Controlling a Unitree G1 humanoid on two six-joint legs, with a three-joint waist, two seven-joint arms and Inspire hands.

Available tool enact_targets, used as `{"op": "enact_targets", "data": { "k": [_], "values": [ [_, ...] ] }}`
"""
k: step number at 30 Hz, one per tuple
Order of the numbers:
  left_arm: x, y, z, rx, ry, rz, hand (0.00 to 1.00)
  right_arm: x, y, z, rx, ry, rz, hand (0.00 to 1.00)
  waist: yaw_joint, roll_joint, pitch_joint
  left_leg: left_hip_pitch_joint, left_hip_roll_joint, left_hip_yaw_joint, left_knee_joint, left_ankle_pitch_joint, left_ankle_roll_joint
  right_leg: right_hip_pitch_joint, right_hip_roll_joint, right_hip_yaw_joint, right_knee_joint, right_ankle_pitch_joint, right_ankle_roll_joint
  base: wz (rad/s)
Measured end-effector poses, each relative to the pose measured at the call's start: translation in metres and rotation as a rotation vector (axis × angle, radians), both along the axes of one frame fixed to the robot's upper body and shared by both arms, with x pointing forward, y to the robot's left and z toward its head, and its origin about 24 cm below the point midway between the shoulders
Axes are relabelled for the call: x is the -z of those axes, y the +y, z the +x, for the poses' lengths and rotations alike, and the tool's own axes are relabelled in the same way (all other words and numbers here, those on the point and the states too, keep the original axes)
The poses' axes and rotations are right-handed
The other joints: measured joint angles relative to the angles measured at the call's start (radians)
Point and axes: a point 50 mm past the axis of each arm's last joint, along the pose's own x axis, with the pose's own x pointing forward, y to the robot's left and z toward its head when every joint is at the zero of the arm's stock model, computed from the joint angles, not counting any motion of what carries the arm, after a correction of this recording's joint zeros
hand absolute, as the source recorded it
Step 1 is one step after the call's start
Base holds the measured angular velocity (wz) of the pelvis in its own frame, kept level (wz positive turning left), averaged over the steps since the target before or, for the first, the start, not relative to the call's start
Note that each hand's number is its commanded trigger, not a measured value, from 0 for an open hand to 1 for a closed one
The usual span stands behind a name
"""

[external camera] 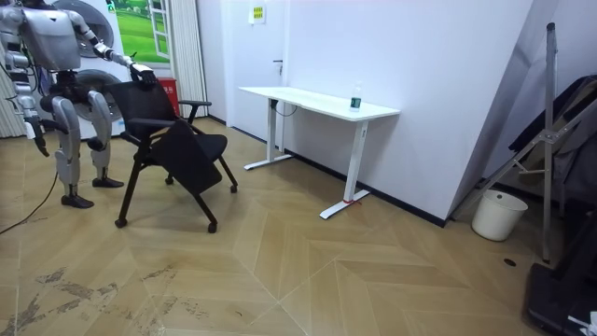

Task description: Push chair

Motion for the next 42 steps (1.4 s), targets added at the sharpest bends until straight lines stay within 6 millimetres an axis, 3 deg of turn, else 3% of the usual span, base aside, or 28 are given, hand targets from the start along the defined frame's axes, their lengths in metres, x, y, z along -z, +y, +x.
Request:
{"op": "enact_targets", "data": {
  "k": [15,21,26,30,35,42],
  "values": [
    [-0.001,0.000,0.001,-0.003,-0.005,-0.003,1.00,0.000,0.001,-0.001,-0.006,0.000,0.012,0.00,-0.001,0.000,-0.0012,-0.008,0.000,-0.002,0.000,0.000,0.000,-0.008,0.000,-0.003,0.000,0.000,0.000,0.00],
    [-0.001,0.002,0.001,-0.007,-0.002,-0.014,1.00,-0.005,-0.006,0.014,-0.200,0.022,-0.132,0.00,0.003,0.001,-0.0019,-0.006,0.000,0.000,0.000,0.000,0.000,-0.013,0.000,0.001,0.007,0.000,0.000,-0.04],
    [0.004,0.005,0.001,-0.016,-0.015,-0.034,1.00,-0.031,-0.022,0.070,-0.442,-0.114,-0.390,0.00,0.010,-0.006,-0.0050,-0.003,0.001,0.001,0.000,0.000,0.000,-0.018,0.000,0.004,0.019,0.000,0.000,-0.02],
    [0.002,0.004,0.002,-0.010,-0.022,-0.034,1.00,-0.058,-0.018,0.112,-0.607,-0.274,-0.573,0.00,0.021,-0.016,-0.0088,-0.010,0.002,0.002,0.000,0.000,0.000,-0.028,0.000,0.001,0.024,0.000,-0.001,-0.01],
    [0.001,-0.001,0.003,0.033,-0.033,-0.037,1.00,-0.097,0.008,0.159,-0.926,-0.466,-0.811,0.00,0.059,-0.037,-0.0109,-0.006,0.003,-0.002,0.001,0.000,0.000,-0.030,0.001,0.005,0.033,0.000,-0.001,-0.02],
    [0.000,-0.007,0.006,0.088,-0.024,-0.042,1.00,-0.139,0.042,0.202,-1.188,-0.655,-1.012,0.00,0.086,-0.038,-0.0101,0.002,0.003,-0.018,-0.003,0.000,0.000,-0.023,0.002,0.003,0.037,0.000,-0.001,0.02]
  ]
}}
